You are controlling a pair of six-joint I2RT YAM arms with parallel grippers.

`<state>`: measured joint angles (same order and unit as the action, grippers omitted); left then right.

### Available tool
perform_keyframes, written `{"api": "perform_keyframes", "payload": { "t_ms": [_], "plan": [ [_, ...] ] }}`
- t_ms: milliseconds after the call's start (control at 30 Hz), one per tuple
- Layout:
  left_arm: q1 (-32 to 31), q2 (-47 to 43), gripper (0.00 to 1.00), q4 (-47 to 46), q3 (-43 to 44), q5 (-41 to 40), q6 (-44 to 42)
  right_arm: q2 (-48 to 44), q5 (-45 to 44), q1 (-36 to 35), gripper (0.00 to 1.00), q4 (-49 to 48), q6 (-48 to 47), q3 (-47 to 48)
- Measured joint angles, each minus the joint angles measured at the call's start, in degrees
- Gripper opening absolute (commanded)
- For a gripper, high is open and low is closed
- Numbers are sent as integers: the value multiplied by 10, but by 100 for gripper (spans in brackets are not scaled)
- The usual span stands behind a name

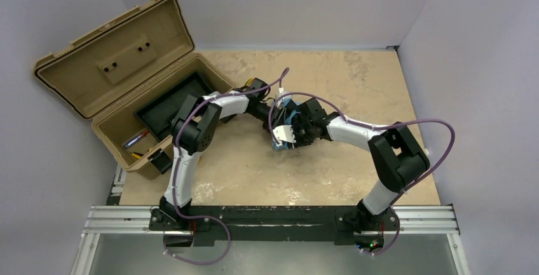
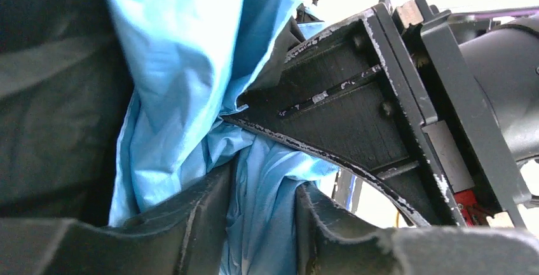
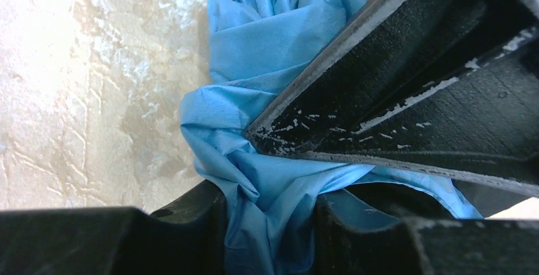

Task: Put away the umbrella

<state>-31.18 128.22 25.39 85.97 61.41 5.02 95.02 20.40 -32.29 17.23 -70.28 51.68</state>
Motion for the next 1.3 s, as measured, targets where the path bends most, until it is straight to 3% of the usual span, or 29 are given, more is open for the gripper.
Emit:
{"api": "perform_keyframes", "payload": {
  "t_ms": [100, 300, 633, 700, 733, 833, 867, 933, 1100, 1200, 1300],
  "plan": [
    [5, -27, 52, -21, -22, -8, 32, 7, 2, -1, 21, 3, 5, 12],
    [4, -107, 53, -62, -77, -72, 71, 10, 32, 13, 18, 25, -3, 20],
    [4, -368, 53, -134, -225, -222, 90, 5, 112, 87, 17, 133, -59, 30],
    [4, -419, 57, -152, -267, -256, 88, 12, 121, 92, 17, 149, -62, 38],
    [4, -448, 63, -165, -293, -274, 85, 20, 125, 94, 17, 158, -63, 45],
    [4, -539, 98, -217, -378, -311, 73, 52, 143, 100, 16, 199, -63, 81],
    [4, -563, 100, -234, -400, -318, 72, 66, 150, 103, 16, 217, -63, 97],
    [4, -621, 100, -283, -453, -336, 72, 87, 158, 107, 16, 246, -62, 121],
    [7, -692, 87, -366, -522, -330, 59, 133, 172, 112, 15, 302, -54, 167],
    [-7, -685, 87, -369, -523, -316, 2, 150, 179, 113, 15, 321, -44, 185],
    [-83, -664, 87, -361, -522, -341, -103, 162, 184, 113, 15, 335, -32, 198]
  ]
}}
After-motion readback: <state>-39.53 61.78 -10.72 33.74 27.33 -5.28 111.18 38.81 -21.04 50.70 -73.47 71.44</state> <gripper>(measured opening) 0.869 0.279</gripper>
